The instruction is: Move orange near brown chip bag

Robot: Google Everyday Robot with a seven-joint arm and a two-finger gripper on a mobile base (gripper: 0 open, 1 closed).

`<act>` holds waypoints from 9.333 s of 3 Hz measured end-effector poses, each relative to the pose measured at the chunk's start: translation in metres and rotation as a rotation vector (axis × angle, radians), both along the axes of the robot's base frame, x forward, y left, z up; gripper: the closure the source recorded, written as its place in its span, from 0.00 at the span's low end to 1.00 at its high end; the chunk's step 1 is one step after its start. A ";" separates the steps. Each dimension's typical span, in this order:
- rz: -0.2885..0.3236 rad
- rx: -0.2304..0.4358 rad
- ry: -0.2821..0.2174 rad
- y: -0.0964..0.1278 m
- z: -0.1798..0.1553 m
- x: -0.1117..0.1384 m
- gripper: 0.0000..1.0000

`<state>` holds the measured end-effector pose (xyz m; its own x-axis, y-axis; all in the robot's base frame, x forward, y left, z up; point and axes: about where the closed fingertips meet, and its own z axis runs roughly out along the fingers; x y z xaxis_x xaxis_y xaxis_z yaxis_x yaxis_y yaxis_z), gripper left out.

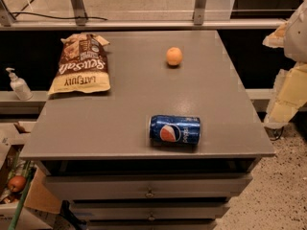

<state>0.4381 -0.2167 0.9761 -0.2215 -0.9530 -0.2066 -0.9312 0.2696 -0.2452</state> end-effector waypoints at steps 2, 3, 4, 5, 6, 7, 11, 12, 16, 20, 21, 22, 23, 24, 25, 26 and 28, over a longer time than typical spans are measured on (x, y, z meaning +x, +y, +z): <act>0.000 0.000 0.000 0.000 0.000 0.000 0.00; 0.029 0.090 -0.083 0.006 -0.026 0.050 0.00; 0.043 0.162 -0.129 0.012 -0.043 0.084 0.00; 0.050 0.241 -0.168 0.024 -0.058 0.131 0.00; 0.041 0.308 -0.184 0.035 -0.066 0.171 0.00; 0.007 0.365 -0.175 0.042 -0.075 0.203 0.00; -0.090 0.528 -0.060 0.094 -0.119 0.284 0.00; -0.086 0.557 -0.036 0.110 -0.128 0.297 0.00; -0.028 0.621 -0.016 0.138 -0.128 0.300 0.87; 0.227 0.751 0.026 0.277 -0.075 0.256 1.00; 0.252 0.741 0.071 0.299 -0.091 0.242 1.00; 0.262 0.734 0.116 0.314 -0.111 0.230 1.00; 0.263 0.719 0.157 0.323 -0.127 0.221 0.83; 0.265 0.709 0.174 0.326 -0.133 0.219 0.64; 0.263 0.699 0.179 0.324 -0.136 0.219 0.40; 0.261 0.693 0.181 0.322 -0.137 0.220 0.17; 0.258 0.689 0.184 0.320 -0.139 0.220 0.00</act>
Offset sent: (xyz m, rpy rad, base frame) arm 0.0885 0.0091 -0.0462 0.1605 -0.1393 0.0495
